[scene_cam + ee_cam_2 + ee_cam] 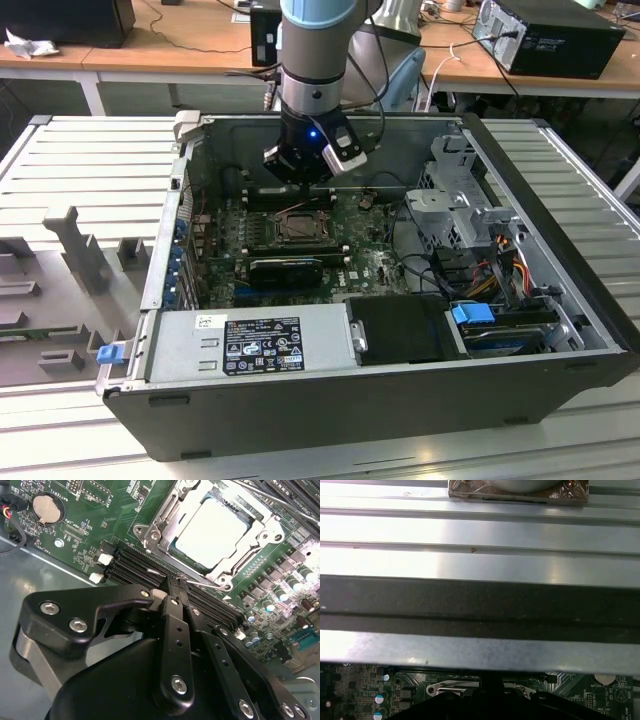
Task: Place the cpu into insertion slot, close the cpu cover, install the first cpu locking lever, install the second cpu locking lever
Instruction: 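Install the first cpu locking lever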
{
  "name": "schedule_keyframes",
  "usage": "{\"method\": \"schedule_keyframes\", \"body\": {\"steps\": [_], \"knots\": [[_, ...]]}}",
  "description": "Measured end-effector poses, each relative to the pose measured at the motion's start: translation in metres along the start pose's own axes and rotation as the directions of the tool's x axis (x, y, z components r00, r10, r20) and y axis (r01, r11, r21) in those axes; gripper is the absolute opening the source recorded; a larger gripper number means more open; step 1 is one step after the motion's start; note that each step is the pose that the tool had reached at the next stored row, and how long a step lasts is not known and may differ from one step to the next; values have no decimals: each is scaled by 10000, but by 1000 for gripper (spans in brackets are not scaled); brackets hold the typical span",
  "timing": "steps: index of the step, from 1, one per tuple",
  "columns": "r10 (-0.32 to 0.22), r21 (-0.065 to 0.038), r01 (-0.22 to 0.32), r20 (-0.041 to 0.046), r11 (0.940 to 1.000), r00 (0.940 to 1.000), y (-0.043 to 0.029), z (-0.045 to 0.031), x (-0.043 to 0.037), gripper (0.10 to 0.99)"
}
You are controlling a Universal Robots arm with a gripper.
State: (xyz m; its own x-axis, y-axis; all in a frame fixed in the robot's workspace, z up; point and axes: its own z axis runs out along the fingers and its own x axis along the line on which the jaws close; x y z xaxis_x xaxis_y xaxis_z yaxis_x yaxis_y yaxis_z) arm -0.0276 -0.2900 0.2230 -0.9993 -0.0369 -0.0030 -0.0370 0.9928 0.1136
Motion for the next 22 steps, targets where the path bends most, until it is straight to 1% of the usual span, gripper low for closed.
{"method": "schedule_keyframes", "body": {"steps": [10,16,18,22], "knots": [[-330,0,330,-38,9995,9994,-9,58,-66,106],[-450,6,450,-52,9990,9990,-13,110,-94,106],[-457,34,457,-56,9990,9989,-15,124,-95,106],[-456,145,457,-65,9988,9989,-18,144,-95,106]]}}
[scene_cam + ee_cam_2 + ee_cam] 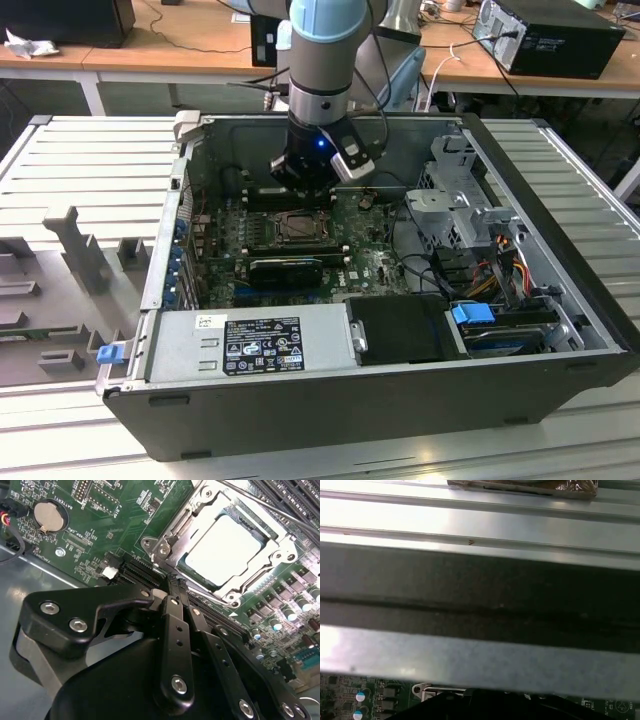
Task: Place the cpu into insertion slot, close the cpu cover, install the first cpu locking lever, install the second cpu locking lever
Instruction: 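Install the first cpu locking lever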
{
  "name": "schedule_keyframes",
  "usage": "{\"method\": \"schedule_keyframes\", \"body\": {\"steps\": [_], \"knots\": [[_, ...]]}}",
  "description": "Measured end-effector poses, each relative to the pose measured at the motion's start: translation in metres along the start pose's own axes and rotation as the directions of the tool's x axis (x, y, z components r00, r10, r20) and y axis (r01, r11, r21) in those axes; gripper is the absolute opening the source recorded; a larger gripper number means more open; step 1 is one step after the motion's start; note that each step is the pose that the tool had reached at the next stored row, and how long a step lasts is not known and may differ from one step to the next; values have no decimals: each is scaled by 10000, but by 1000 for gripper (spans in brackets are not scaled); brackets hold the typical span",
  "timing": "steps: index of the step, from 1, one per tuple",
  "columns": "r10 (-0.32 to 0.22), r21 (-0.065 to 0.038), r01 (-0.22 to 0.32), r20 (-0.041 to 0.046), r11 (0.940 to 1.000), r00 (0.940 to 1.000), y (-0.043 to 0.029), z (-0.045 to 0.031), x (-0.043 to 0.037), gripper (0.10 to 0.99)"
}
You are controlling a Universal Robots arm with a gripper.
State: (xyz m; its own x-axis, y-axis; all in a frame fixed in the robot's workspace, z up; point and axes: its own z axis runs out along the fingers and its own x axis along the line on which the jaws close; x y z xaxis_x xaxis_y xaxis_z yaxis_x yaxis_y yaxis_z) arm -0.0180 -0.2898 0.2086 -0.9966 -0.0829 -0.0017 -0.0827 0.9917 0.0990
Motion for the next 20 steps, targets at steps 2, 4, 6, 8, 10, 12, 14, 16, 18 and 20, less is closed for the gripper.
{"method": "schedule_keyframes", "body": {"steps": [2,4,6,8,10,12,14,16,18,20], "knots": [[0,35,0,-4,10000,10000,-1,5,0,106],[0,52,0,-3,10000,10000,-1,11,0,106],[1,96,0,-8,10000,10000,-2,18,0,106],[2,147,-2,-12,9999,10000,-2,24,0,106],[2,229,-2,-19,9997,10000,-3,31,-1,106],[3,318,-2,-27,9995,10000,-4,35,0,106],[3,400,-2,-33,9992,10000,-4,38,-1,106],[4,484,-2,-40,9988,10000,-4,42,-1,106],[5,585,-2,-50,9983,10000,-5,50,-1,106],[6,661,-2,-60,9978,10000,-3,65,-2,106]]}}
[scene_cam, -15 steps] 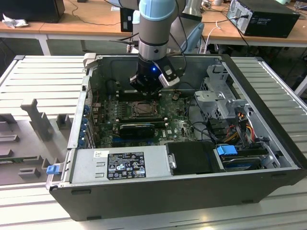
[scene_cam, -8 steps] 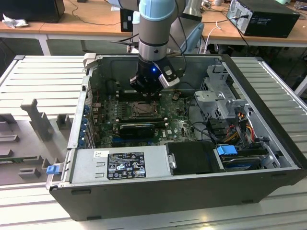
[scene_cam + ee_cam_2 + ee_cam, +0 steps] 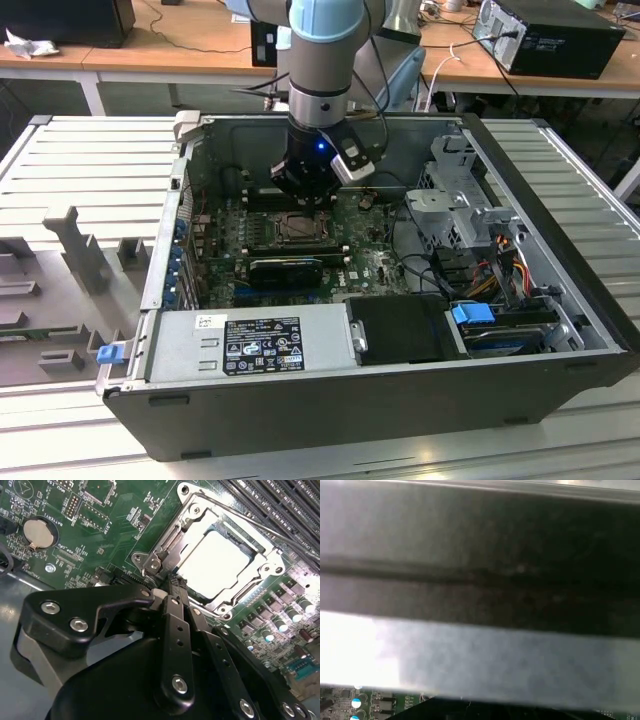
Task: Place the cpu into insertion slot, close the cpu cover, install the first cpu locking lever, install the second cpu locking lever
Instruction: 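Install the first cpu locking lever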
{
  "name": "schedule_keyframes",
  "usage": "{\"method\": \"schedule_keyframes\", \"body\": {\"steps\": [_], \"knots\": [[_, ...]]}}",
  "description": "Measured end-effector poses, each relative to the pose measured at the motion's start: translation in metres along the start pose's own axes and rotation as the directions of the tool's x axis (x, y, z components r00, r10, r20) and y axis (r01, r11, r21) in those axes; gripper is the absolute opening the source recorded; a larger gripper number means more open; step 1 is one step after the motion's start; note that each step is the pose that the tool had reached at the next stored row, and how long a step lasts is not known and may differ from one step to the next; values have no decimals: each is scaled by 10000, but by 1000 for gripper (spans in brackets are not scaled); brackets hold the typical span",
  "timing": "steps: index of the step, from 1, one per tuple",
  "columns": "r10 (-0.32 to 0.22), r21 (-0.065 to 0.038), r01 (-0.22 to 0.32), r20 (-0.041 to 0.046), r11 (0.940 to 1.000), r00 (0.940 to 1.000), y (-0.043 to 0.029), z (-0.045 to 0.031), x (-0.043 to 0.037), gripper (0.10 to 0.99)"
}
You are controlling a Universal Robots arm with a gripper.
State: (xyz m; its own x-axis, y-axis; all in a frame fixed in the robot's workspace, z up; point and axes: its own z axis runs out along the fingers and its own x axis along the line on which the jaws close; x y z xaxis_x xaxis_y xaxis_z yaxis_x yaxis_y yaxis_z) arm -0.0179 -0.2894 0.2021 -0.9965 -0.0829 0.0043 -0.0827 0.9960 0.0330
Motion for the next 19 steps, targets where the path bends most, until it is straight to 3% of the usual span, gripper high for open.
{"method": "schedule_keyframes", "body": {"steps": [3,5,8,11,14,19], "knots": [[-1,-23,1,4,10000,10000,3,11,-3,106],[-8,-213,8,20,9998,10000,3,14,-12,106],[-14,-333,14,20,9994,10000,1,14,-16,106],[-16,-573,19,53,9984,10000,3,18,-23,106],[-15,-604,19,61,9982,10000,5,6,-23,106],[-17,-596,20,56,9982,10000,9,-175,-22,106]]}}
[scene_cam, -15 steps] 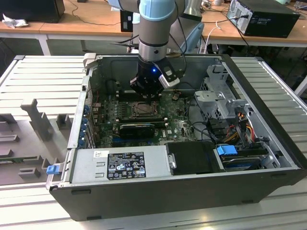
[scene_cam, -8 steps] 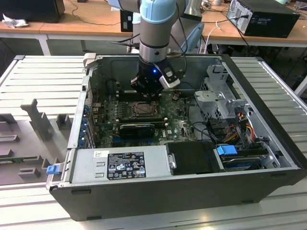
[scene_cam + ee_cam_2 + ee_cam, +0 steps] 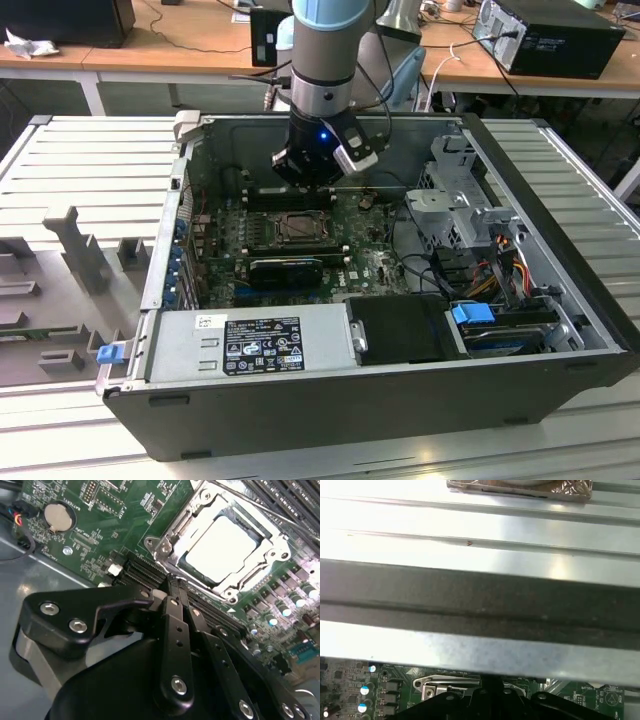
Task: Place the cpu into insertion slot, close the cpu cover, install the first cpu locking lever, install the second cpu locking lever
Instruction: 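Install the first cpu locking lever, then install the second cpu locking lever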
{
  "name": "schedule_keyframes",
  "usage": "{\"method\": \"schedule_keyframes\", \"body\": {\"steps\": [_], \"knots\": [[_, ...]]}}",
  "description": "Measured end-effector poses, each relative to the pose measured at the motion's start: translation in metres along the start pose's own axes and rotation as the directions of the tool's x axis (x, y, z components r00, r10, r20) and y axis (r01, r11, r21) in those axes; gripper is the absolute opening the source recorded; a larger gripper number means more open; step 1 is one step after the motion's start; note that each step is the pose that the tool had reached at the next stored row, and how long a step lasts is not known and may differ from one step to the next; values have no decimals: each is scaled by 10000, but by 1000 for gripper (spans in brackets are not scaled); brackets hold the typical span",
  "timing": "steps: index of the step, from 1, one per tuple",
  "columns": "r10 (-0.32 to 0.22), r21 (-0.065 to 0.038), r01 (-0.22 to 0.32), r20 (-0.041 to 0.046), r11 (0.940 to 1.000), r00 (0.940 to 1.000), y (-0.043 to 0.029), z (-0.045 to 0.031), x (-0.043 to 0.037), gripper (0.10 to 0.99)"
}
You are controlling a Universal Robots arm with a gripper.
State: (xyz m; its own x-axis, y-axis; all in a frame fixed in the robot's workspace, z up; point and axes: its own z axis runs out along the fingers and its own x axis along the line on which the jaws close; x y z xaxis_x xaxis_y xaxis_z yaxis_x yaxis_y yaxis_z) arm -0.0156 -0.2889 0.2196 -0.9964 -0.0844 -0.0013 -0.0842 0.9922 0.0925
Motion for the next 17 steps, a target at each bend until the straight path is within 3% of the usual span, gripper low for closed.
{"method": "schedule_keyframes", "body": {"steps": [17], "knots": [[-1,3,1,-2,10000,10000,-79,-9,7,106]]}}
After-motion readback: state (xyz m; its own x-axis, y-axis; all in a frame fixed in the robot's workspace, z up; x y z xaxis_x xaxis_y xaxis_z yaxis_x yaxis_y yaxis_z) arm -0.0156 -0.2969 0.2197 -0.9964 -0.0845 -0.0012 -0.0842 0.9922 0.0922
